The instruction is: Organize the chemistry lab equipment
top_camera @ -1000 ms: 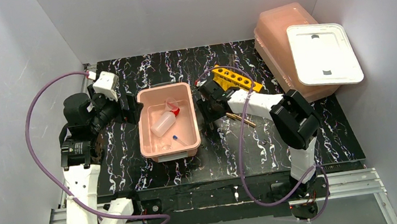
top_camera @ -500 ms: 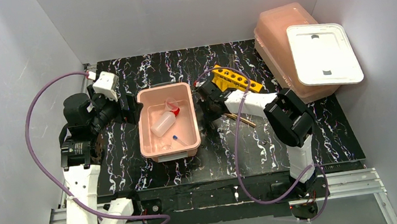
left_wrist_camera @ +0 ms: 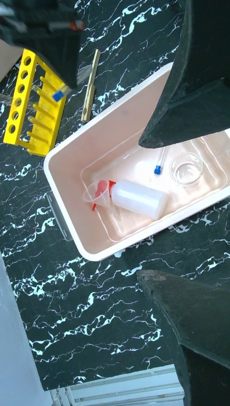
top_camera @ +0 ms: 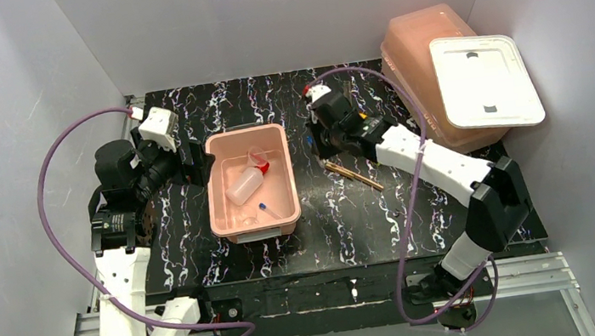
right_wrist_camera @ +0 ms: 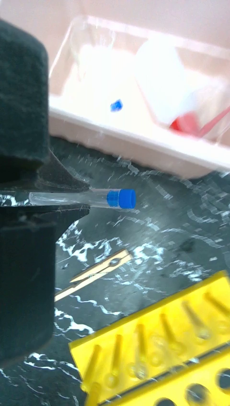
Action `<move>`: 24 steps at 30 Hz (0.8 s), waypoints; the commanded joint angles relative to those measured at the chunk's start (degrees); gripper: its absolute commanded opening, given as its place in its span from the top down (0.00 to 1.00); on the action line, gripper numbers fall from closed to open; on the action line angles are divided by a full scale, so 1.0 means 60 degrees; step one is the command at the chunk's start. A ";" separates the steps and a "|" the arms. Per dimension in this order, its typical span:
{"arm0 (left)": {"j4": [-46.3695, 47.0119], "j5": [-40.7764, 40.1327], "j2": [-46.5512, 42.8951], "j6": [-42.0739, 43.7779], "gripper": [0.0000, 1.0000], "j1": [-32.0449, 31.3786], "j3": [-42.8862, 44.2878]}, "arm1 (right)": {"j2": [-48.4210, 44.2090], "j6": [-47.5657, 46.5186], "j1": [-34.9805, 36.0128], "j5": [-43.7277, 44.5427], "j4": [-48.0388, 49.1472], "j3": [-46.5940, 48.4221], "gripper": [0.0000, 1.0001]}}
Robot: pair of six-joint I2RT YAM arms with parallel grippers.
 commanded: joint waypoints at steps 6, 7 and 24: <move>-0.0012 0.0144 -0.0174 -0.0143 0.02 0.0030 -0.0101 | 0.0462 -0.0398 0.1367 -0.0752 -0.1487 0.3298 0.94; -0.0038 0.0118 -0.0162 -0.0127 0.02 0.0033 -0.0112 | 0.0696 -0.0438 0.1559 -0.0760 -0.1560 0.3464 0.93; -0.0167 -0.0095 -0.0108 -0.0280 0.02 0.0028 0.0017 | 0.2173 -0.0678 0.2029 -0.0485 -0.1626 0.3716 0.72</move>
